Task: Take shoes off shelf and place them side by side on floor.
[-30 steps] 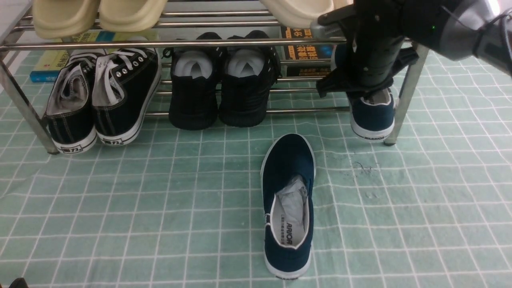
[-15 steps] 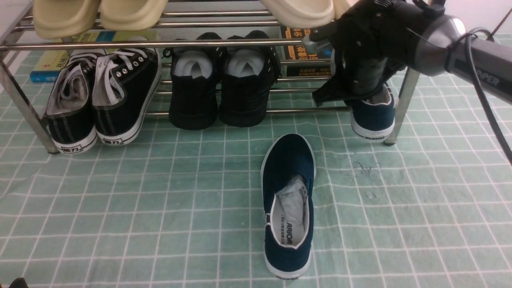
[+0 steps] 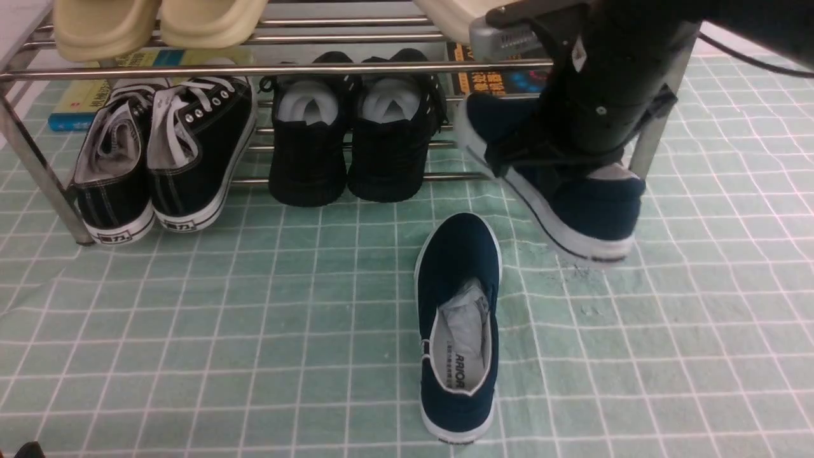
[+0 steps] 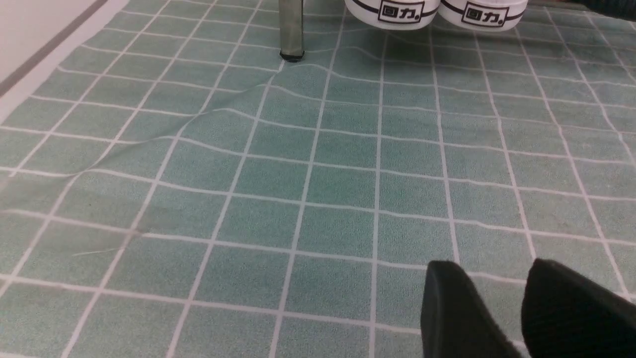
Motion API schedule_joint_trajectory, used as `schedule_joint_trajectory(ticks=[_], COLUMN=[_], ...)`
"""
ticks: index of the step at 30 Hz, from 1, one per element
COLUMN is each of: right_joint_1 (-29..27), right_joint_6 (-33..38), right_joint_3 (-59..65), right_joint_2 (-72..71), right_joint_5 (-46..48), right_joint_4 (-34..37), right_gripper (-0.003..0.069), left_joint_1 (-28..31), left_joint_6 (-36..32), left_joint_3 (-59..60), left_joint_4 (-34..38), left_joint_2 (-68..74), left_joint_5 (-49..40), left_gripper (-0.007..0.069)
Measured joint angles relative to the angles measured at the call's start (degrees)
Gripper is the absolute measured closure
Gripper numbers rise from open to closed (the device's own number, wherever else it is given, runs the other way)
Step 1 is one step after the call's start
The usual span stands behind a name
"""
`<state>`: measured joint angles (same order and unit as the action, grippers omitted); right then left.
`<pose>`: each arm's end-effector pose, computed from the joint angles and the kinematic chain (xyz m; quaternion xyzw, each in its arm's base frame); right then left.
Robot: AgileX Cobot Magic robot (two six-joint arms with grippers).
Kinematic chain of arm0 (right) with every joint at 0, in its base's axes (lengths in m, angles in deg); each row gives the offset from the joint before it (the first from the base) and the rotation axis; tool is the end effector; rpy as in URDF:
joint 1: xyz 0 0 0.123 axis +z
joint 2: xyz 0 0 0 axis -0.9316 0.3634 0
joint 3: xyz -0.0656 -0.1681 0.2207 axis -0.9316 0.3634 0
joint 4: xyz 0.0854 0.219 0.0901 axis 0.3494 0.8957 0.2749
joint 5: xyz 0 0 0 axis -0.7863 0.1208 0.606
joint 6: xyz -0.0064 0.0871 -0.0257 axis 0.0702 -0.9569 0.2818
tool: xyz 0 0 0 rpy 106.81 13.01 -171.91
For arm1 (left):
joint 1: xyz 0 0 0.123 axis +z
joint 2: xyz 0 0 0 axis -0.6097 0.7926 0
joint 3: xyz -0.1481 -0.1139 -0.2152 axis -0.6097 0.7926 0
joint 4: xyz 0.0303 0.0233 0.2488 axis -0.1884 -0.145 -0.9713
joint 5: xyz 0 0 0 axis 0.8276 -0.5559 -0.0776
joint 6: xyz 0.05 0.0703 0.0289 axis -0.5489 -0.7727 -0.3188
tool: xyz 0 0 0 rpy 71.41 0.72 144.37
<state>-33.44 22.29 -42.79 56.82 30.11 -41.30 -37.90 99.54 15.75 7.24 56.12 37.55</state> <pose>0.3026 0.2098 0.3402 -0.1759 0.9674 0.0594 0.1720 0.0528 0.0063 0.1741 -0.0469 0.7970 0.0066 0.6021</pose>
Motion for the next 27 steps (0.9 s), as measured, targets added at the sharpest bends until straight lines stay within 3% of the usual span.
schedule_joint_trajectory(ticks=[4,9,18,27], right_joint_1=[2.24,2.53,2.53,2.57], right_joint_6=[-4.04,-11.07,-16.22,-23.15], right_joint_3=[10.89,18.93,20.9,20.9], right_joint_2=[-4.3,-4.93,-3.08,-0.3], right_joint_5=[0.12,-7.06,-19.09,-19.87], right_joint_4=[1.14,0.43,-1.39,-8.57], right_gripper=[0.0636,0.0636,0.0636,0.0636], left_joint_1=[0.0,0.0,0.0,0.0], left_joint_6=[0.0,0.0,0.0,0.0], left_joint_3=[0.0,0.0,0.0,0.0], left_joint_4=[0.0,0.0,0.0,0.0], left_joint_2=[0.0,0.0,0.0,0.0], left_joint_5=[0.0,0.0,0.0,0.0], left_gripper=[0.0383,0.0383,0.0383,0.0383])
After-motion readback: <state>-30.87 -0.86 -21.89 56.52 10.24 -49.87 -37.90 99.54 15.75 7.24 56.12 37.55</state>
